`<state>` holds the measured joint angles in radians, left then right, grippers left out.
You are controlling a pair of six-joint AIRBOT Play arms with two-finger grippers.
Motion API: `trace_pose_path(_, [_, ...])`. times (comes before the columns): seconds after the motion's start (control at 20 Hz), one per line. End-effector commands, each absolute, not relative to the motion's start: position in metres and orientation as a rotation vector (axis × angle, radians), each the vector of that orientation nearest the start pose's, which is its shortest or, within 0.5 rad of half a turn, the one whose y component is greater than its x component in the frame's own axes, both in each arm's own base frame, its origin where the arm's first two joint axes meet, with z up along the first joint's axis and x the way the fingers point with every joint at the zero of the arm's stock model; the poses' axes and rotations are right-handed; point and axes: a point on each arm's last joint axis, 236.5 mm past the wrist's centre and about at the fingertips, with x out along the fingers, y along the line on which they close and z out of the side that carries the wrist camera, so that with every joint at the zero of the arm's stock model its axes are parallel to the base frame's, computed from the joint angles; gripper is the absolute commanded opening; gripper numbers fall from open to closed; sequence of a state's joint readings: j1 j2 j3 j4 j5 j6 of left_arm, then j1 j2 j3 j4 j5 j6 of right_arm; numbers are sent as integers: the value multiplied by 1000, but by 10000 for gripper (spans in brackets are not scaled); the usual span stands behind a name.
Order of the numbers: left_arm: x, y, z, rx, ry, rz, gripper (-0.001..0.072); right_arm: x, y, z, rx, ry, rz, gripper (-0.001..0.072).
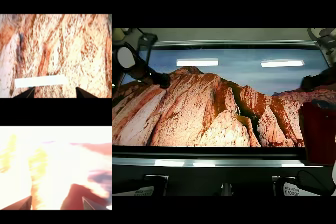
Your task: Fold the shirts.
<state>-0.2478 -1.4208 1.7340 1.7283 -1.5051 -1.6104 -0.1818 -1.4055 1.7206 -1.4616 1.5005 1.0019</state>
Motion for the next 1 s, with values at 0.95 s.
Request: trace_pose_path(0.95, [399, -79, 110, 31, 1197, -34, 622, 380, 32, 88, -369, 1439, 512, 687])
